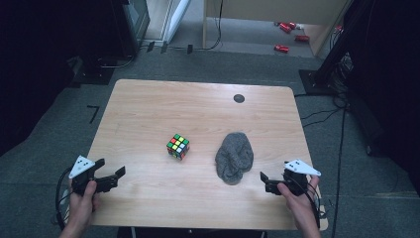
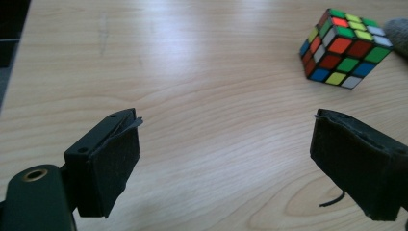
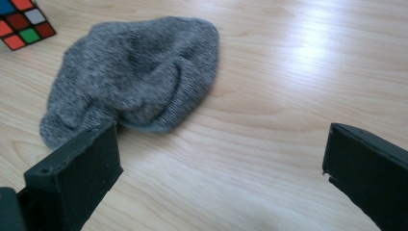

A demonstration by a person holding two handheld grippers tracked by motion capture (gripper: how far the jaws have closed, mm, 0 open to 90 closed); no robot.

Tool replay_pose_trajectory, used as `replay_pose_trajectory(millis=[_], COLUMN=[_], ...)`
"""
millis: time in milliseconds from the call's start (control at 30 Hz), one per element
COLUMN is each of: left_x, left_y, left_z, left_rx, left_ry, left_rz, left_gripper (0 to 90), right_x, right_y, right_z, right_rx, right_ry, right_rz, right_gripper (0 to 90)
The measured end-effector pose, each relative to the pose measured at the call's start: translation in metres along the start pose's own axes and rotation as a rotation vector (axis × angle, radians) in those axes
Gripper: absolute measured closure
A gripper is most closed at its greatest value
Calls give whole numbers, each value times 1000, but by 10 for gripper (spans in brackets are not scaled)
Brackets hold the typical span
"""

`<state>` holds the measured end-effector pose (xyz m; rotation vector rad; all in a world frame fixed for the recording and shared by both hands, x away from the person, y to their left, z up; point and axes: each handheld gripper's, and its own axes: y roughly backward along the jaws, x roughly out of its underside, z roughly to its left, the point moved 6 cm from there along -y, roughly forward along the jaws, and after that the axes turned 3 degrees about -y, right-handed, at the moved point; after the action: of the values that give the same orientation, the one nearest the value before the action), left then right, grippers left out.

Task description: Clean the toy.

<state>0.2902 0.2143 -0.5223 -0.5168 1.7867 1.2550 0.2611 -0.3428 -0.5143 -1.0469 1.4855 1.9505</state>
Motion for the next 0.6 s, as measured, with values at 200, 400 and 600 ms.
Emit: replay_pose_trajectory(millis=[200, 400, 600], left_x=[11, 26, 32], left_y=[9, 13, 19], left_z=[11, 16, 21], left_rx=[-29, -59, -86], left_ry=[21, -3, 4], left_rz=[8, 63, 68], left_gripper=[104, 105, 105], right_x=[11, 27, 41], right_y=[10, 14, 18], right_z=[-18, -34, -48], right_rx=[38, 72, 99], right_ry=[-25, -50, -74], right_rz=[13, 32, 55], right_gripper=[0, 0, 0])
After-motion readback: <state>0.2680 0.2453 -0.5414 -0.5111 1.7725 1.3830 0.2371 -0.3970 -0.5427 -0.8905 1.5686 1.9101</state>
